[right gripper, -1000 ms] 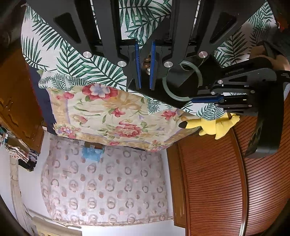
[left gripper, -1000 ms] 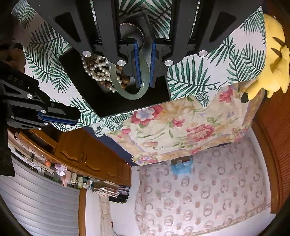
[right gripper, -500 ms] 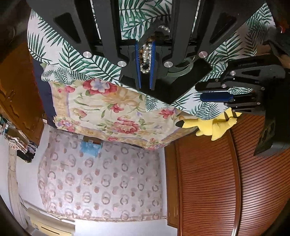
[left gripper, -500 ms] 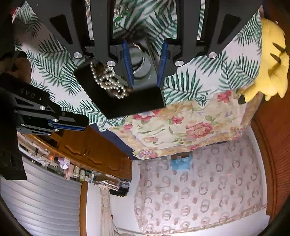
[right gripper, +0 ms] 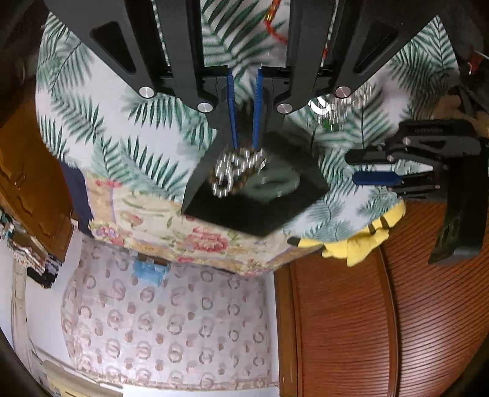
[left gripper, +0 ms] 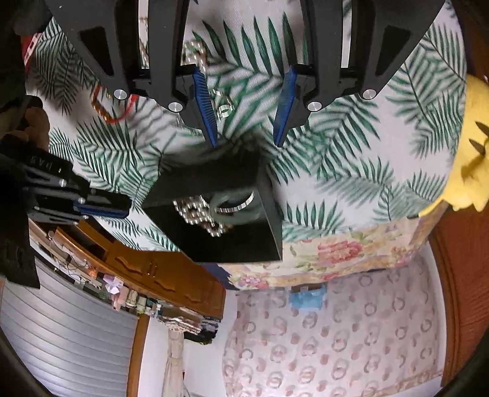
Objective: Organize jewelry
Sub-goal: 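Open the left gripper to drop the jade bangle while the right releases the pearls, then grasp the green-stone silver pendant chain with the left gripper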
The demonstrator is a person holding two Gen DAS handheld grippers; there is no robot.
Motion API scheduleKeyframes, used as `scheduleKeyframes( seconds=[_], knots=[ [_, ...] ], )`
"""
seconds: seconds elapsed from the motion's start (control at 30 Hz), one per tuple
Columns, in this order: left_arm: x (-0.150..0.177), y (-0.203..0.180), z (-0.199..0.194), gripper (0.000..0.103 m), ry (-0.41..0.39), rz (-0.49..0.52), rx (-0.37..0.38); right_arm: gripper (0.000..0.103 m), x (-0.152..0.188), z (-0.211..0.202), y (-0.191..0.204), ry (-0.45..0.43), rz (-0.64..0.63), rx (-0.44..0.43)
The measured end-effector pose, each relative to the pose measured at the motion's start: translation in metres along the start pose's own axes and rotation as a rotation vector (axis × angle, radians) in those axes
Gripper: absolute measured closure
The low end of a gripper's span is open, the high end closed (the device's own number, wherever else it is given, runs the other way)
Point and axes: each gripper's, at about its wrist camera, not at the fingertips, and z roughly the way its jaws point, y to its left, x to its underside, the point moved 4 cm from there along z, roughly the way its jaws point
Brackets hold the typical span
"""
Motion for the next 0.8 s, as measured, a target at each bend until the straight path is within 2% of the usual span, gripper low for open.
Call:
scheduleKeyframes(
  seconds=[0.17, 0.37, 0.5, 0.57, 0.6, 0.63, 0.67, 0.8],
  knots=[
    [0.014, 0.001, 0.003, 0.067, 0.024, -0.004, -0.002, 0.077, 0.018, 0.012, 0.010, 0.050, 0.013, -0.029],
    [0.016, 0.000, 0.013, 0.067, 0.062, 0.027, 0.015, 0.077, 0.019, 0.015, 0.011, 0.054, 0.016, -0.032],
    [0.017, -0.007, 0.028, 0.067, 0.119, 0.067, 0.043, 0.077, 0.020, 0.014, 0.010, 0.051, 0.020, -0.032],
    [0.015, -0.012, 0.028, 0.068, 0.119, 0.096, 0.041, 0.077, 0.020, 0.013, 0.007, 0.049, 0.026, -0.031],
    [0.014, -0.013, 0.027, 0.070, 0.121, 0.098, 0.044, 0.077, 0.021, 0.012, 0.006, 0.048, 0.030, -0.030],
    [0.012, -0.013, 0.026, 0.081, 0.125, 0.097, 0.049, 0.077, 0.021, 0.012, 0.005, 0.047, 0.033, -0.029],
    [0.010, -0.014, 0.027, 0.086, 0.135, 0.102, 0.043, 0.077, 0.022, 0.011, 0.005, 0.045, 0.035, -0.029],
    [0.006, -0.014, 0.029, 0.090, 0.141, 0.125, 0.015, 0.077, 0.023, 0.008, 0.003, 0.038, 0.040, -0.030]
  ],
)
